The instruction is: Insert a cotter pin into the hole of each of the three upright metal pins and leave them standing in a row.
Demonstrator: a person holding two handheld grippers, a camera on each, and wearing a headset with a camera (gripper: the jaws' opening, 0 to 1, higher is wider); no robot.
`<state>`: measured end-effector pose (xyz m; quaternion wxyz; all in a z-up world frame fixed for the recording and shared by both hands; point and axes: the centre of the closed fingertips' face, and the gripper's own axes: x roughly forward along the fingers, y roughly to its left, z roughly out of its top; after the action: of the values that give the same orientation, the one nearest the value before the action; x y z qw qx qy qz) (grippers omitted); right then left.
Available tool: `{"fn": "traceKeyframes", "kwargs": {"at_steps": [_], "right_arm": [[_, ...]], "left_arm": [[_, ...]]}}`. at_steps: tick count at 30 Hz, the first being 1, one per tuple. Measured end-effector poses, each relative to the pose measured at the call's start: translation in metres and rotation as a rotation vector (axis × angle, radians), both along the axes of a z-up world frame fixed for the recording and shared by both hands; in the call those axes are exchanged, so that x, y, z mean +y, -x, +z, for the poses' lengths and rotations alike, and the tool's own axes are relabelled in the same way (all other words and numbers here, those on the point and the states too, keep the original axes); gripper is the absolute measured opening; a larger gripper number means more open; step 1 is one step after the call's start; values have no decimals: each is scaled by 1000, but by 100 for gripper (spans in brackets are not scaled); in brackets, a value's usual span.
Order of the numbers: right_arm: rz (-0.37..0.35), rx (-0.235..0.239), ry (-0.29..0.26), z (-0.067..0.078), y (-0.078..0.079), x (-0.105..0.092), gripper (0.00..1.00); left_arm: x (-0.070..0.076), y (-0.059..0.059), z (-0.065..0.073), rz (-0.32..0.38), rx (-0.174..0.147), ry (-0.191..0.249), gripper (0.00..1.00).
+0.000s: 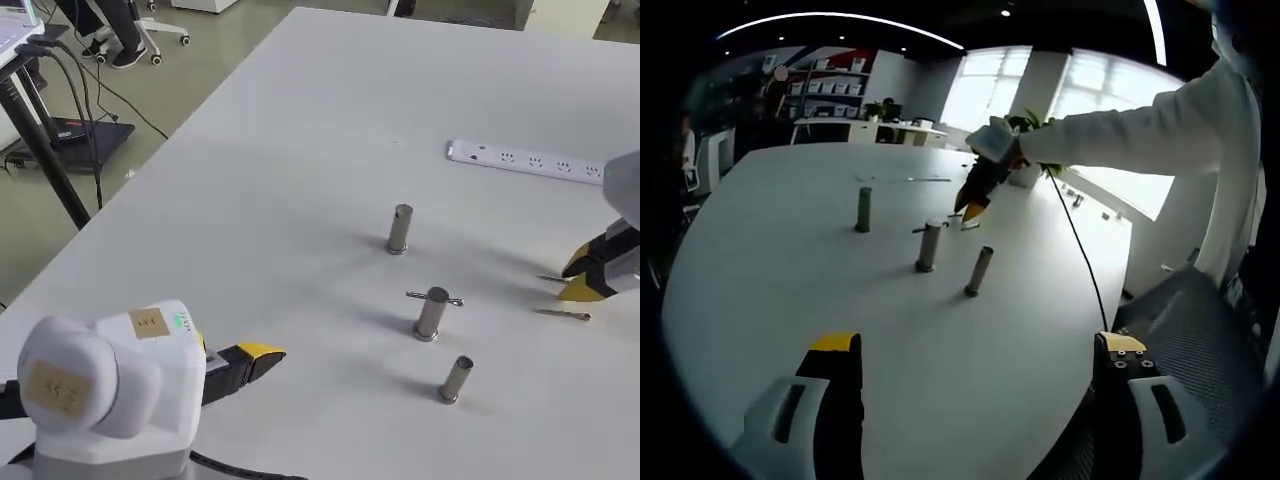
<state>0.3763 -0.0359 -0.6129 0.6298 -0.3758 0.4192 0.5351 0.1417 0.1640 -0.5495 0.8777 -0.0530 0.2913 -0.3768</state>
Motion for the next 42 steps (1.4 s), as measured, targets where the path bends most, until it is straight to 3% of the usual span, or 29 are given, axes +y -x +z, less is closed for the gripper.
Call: {"fn": "traceKeyframes", "kwargs": {"at_steps": [4,14,15,17,27,31,35,37,42], "right_arm": [[-15,9,-1,0,0,0,15],[28,-1,22,0,3,2,14],[31,0,22,0,3,2,14],[34,-1,24,0,4,3,13],[47,0,62,-1,5,5,9],[54,-3,76,-1,6,4,7],[52,-6,84,-1,6,4,5],[26,-37,98,-1,0,2,0],[36,-34,108,-2,0,2,0]], "left_arm": [[1,-2,-2,15,2,-1,96],[1,-2,-2,29,11,25,95],[1,-3,-1,31,5,26,94],[5,-8,1,45,-39,5,92],[8,-11,6,61,-53,19,88],[7,-11,9,68,-39,45,89],[7,-10,8,64,-39,34,88],[6,-10,9,65,-41,40,87],[5,-12,13,66,-53,58,87]]}}
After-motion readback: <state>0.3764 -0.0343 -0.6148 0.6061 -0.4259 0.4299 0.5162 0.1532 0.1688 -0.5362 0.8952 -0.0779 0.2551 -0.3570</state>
